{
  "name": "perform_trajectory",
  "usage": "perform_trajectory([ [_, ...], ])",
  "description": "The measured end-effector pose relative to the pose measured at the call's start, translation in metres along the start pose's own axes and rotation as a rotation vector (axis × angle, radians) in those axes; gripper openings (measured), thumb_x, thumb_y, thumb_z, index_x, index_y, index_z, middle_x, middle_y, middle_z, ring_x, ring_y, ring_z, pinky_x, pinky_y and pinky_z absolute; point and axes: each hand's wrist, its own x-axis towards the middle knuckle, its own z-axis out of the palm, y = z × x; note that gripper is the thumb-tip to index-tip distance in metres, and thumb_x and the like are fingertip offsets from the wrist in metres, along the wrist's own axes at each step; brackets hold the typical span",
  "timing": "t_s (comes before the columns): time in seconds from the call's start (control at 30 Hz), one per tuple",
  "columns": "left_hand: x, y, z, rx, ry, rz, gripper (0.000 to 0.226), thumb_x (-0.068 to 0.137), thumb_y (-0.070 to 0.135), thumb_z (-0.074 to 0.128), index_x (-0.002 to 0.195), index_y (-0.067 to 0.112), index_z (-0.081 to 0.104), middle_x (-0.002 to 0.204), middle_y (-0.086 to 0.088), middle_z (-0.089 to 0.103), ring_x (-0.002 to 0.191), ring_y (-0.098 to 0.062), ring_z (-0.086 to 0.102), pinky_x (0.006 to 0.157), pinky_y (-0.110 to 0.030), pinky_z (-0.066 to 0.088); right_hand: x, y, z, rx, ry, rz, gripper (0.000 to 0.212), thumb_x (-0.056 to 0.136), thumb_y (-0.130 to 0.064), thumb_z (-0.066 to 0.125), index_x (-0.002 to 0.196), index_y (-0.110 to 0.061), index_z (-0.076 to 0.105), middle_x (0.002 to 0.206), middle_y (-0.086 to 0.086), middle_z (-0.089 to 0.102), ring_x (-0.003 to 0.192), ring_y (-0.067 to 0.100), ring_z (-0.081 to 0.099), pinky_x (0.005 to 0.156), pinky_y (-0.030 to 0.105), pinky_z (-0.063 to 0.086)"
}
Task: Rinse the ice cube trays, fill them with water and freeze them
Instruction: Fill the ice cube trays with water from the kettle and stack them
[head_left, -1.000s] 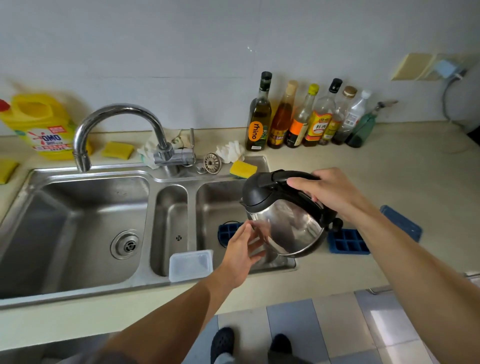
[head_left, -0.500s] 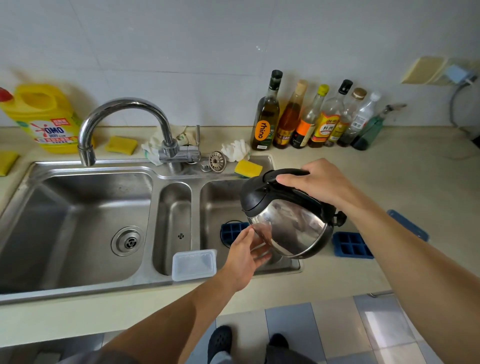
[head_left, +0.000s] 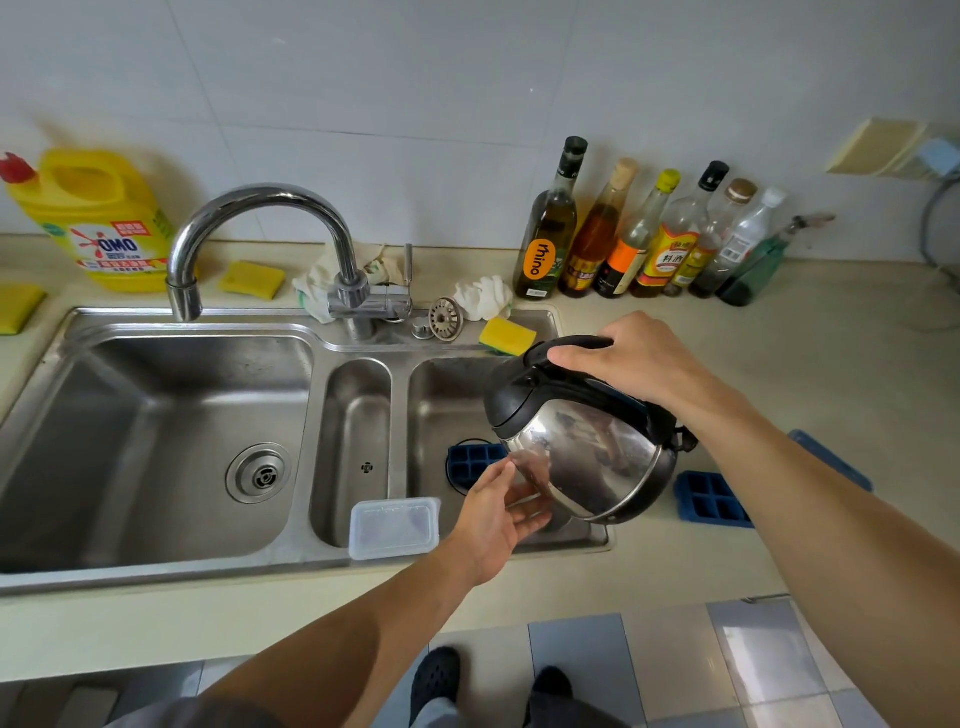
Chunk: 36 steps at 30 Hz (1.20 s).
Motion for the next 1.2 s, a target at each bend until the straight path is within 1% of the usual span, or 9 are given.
perform_trajectory([
  [0.17, 0.002, 0.000, -0.002, -0.018, 0.007, -0.016, 0.028, 0.109, 0.024, 0.042, 0.130, 0.014, 0.058, 0.119, -0.022, 0.071, 0.109, -0.037, 0.070, 0.097, -0.052, 0.055, 0.002, -0.002, 0.002, -0.020, -0.003, 0.004, 0.066, 0.072, -0.074, 0.073, 0.063, -0.009, 0.063, 0.060, 0.003, 0.059, 0.055, 0.018, 0.055, 0.052, 0.031, 0.035],
  [0.3, 0.005, 0.000, -0.004, -0.036, 0.015, -0.032, 0.028, 0.109, 0.023, 0.043, 0.131, 0.014, 0.057, 0.117, -0.023, 0.072, 0.109, -0.038, 0.071, 0.100, -0.055, 0.053, 0.006, -0.004, 0.005, -0.032, -0.020, -0.002, 0.065, 0.072, -0.074, 0.073, 0.065, -0.010, 0.063, 0.063, 0.004, 0.059, 0.058, 0.018, 0.057, 0.052, 0.031, 0.036],
  [0.43, 0.006, 0.002, -0.004, -0.056, 0.019, -0.042, 0.029, 0.109, 0.022, 0.043, 0.133, 0.013, 0.055, 0.122, -0.025, 0.069, 0.111, -0.039, 0.070, 0.101, -0.055, 0.052, 0.010, -0.006, 0.007, -0.037, -0.026, -0.004, 0.063, 0.071, -0.074, 0.074, 0.066, -0.011, 0.064, 0.064, 0.003, 0.061, 0.058, 0.018, 0.058, 0.052, 0.030, 0.037],
  [0.7, 0.006, 0.004, -0.005, -0.088, 0.015, -0.051, 0.030, 0.109, 0.022, 0.042, 0.135, 0.011, 0.053, 0.121, -0.025, 0.070, 0.108, -0.039, 0.071, 0.097, -0.053, 0.055, 0.019, -0.013, 0.010, -0.079, -0.025, -0.029, 0.063, 0.070, -0.074, 0.074, 0.061, -0.013, 0.063, 0.056, 0.000, 0.056, 0.051, 0.015, 0.053, 0.048, 0.030, 0.033],
  [0.87, 0.007, 0.004, -0.006, -0.083, 0.018, -0.057, 0.032, 0.109, 0.021, 0.042, 0.136, 0.008, 0.052, 0.122, -0.028, 0.068, 0.112, -0.041, 0.068, 0.101, -0.056, 0.052, 0.023, -0.017, 0.013, -0.095, -0.030, -0.041, 0.064, 0.070, -0.074, 0.075, 0.056, -0.014, 0.058, 0.051, -0.002, 0.051, 0.047, 0.014, 0.049, 0.046, 0.030, 0.030],
  [1.1, 0.008, 0.006, -0.006, -0.092, 0.020, -0.065, 0.034, 0.109, 0.020, 0.041, 0.139, 0.007, 0.049, 0.127, -0.030, 0.065, 0.118, -0.044, 0.064, 0.106, -0.058, 0.048, 0.029, -0.019, 0.015, -0.131, -0.026, -0.066, 0.065, 0.069, -0.076, 0.073, 0.058, -0.013, 0.061, 0.055, -0.001, 0.056, 0.051, 0.015, 0.052, 0.047, 0.031, 0.033],
  [1.2, 0.010, 0.006, -0.005, -0.091, 0.021, -0.065, 0.035, 0.109, 0.020, 0.040, 0.140, 0.006, 0.049, 0.125, -0.031, 0.065, 0.116, -0.045, 0.065, 0.106, -0.058, 0.047, 0.032, -0.020, 0.016, -0.139, -0.013, -0.070, 0.064, 0.068, -0.077, 0.073, 0.059, -0.013, 0.062, 0.058, 0.000, 0.059, 0.053, 0.015, 0.054, 0.048, 0.031, 0.034],
])
